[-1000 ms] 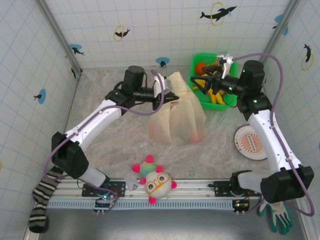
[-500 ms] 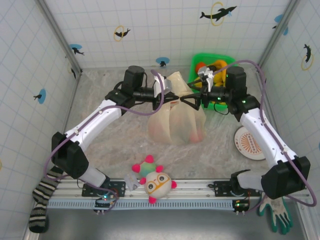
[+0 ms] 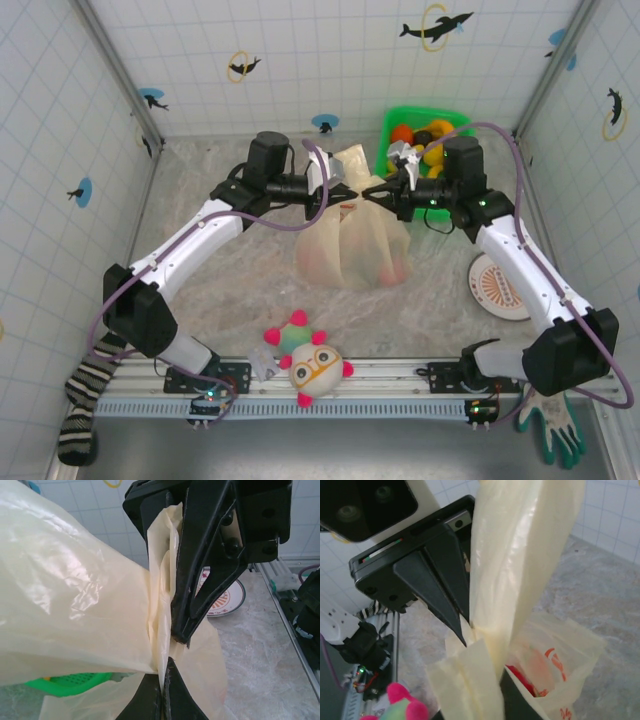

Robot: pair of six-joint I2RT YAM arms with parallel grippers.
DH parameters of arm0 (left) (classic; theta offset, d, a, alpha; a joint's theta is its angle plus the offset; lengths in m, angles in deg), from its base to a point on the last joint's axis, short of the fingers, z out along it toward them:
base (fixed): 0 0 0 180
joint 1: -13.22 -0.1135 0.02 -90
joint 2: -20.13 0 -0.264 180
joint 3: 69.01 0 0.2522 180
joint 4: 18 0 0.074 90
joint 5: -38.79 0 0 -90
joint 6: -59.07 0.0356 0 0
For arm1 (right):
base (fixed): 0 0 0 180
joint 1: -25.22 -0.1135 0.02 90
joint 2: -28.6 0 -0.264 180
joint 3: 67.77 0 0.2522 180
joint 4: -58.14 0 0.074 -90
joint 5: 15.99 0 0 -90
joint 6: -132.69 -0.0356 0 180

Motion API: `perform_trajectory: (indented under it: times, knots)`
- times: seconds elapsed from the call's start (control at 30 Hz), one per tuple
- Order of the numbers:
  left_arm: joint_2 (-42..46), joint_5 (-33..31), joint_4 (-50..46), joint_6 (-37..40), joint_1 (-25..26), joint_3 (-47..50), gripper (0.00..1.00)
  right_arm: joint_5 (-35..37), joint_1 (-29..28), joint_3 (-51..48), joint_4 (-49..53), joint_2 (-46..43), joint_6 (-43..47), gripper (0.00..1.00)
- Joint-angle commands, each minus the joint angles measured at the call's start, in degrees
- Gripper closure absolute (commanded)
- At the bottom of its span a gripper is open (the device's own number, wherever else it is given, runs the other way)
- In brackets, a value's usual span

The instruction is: Place the fake fruits into the plastic bag and tie a complex knot

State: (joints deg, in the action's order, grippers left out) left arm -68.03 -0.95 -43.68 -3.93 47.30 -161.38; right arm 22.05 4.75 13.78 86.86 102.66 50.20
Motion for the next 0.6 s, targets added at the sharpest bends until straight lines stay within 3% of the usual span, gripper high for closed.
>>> perform_trajectory:
  times: [0.0,0.2,0.3,0.57]
  knots:
    - [1.2,-0.6,-0.2,0.5,0.2,-0.4,0.83,0.1,-0.4,1.0,-1.4,-1.0,1.5,0.99]
    - [1.2,1.9,-0.2,0.1,-1.2,-0.1,0.53,-0.5,-0.4,-0.6,-3.9,-2.2,2.6,1.0]
    - [0.8,3.8,0.6,-0.3,-1.8,0.0,0.43,-0.9,-0.5,-0.6,-4.2,-2.3,3.1,1.0]
    - [-2.1,9.9,0.8,-0.2,-2.0,-2.6,0.38,-1.5,-0.7,-0.4,-4.0,-2.3,3.9,1.0]
